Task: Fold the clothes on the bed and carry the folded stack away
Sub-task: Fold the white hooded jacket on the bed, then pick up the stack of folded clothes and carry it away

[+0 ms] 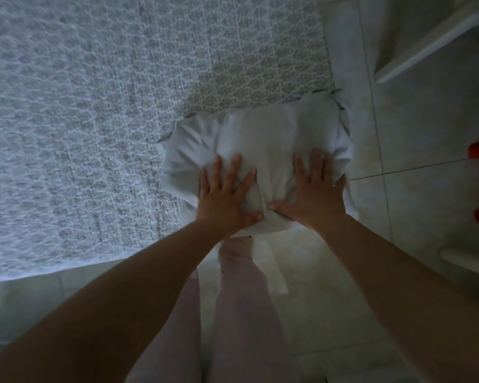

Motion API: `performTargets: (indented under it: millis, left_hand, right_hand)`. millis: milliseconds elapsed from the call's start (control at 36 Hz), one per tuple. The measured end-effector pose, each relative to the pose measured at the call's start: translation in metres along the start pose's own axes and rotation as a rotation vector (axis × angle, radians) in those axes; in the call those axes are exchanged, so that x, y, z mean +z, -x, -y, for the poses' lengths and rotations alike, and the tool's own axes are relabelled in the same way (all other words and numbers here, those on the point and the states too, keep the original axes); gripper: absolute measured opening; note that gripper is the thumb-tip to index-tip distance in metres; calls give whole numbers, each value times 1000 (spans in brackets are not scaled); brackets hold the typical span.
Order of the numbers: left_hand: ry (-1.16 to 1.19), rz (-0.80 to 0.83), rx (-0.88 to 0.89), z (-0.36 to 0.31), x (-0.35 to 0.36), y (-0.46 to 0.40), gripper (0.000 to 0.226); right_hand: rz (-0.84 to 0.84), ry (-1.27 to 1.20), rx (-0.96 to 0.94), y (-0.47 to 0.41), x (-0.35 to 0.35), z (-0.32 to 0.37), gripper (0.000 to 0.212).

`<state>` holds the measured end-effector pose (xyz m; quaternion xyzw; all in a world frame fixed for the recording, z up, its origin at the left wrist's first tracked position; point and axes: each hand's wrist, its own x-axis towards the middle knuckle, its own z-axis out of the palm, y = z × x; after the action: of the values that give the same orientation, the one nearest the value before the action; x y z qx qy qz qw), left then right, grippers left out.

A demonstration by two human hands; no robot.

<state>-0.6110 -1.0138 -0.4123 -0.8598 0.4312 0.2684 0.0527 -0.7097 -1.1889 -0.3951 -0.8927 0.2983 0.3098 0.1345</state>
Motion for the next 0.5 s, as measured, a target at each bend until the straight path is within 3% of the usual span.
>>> performTargets:
  millis: [111, 167, 278, 500]
  left_hand:
    - [45, 93, -6, 0, -18, -4, 94]
    - [79, 53, 0, 7, -28, 3, 83]
    - [141, -87, -5, 30, -42, 37, 66]
    - [164, -98, -231, 93, -70, 100, 61]
  right_hand:
    - [51, 13, 93, 0, -13, 16, 121]
    - [18, 30, 116, 5, -20, 30, 112]
    - [-138, 110, -72, 21, -33, 60, 75]
    - [-52, 172, -266, 54, -63, 147, 62]
